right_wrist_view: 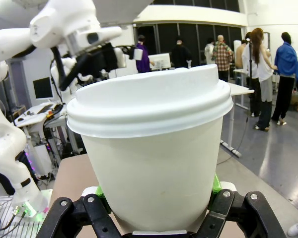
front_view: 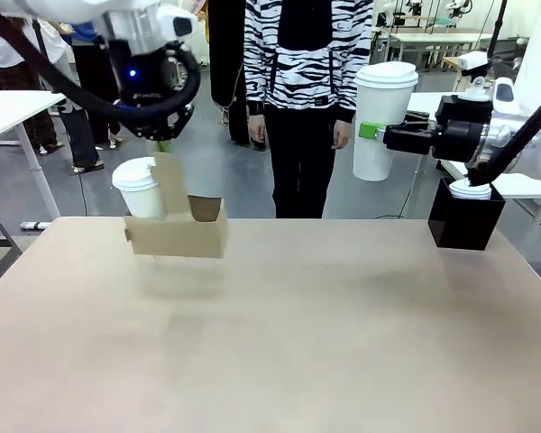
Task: Pour a drink into a cup and package it in a carrier.
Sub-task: Position the Cup Carrier in the center of the table, then insert the held 600 ml Paper Cup into the Cup Carrier.
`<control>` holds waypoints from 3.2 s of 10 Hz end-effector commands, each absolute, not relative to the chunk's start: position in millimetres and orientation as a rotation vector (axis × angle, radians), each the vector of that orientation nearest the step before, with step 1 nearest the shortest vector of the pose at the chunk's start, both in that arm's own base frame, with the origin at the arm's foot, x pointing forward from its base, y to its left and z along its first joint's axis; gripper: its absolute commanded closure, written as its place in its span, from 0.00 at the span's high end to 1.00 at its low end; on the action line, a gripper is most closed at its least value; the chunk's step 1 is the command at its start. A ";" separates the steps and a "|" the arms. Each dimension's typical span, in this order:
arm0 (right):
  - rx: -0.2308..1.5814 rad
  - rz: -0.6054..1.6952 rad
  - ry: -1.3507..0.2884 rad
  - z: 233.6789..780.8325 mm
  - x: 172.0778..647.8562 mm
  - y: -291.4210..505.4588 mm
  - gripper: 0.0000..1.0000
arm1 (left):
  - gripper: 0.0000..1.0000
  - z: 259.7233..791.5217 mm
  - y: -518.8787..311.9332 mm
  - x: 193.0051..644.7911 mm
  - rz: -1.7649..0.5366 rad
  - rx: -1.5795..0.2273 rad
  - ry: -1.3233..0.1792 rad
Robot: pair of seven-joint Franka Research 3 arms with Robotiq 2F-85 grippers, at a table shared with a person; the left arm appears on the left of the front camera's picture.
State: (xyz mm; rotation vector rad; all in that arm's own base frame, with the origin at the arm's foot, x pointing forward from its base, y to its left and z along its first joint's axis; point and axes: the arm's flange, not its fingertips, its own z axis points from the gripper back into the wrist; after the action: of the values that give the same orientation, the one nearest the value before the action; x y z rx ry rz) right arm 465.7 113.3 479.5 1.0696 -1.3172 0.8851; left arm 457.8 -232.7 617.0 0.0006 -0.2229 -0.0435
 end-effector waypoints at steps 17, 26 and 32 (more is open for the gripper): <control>1.056 0.888 -1.321 484.5 467.2 115.4 0.80 | 0.02 494.9 -418.9 357.8 -0.054 0.018 -0.169; 1.056 0.888 -1.321 484.5 467.2 115.4 0.80 | 0.64 527.4 -391.6 358.3 -0.158 -0.028 -0.146; 1.279 1.149 -1.265 448.9 468.8 150.3 0.80 | 1.00 593.0 -236.5 370.2 -0.580 -0.142 -0.229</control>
State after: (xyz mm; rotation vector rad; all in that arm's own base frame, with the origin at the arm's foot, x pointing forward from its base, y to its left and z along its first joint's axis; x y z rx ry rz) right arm 465.3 143.5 455.1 1.2158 -1.2667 1.0298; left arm 365.4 -283.6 609.6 -0.0814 -0.2350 -0.4480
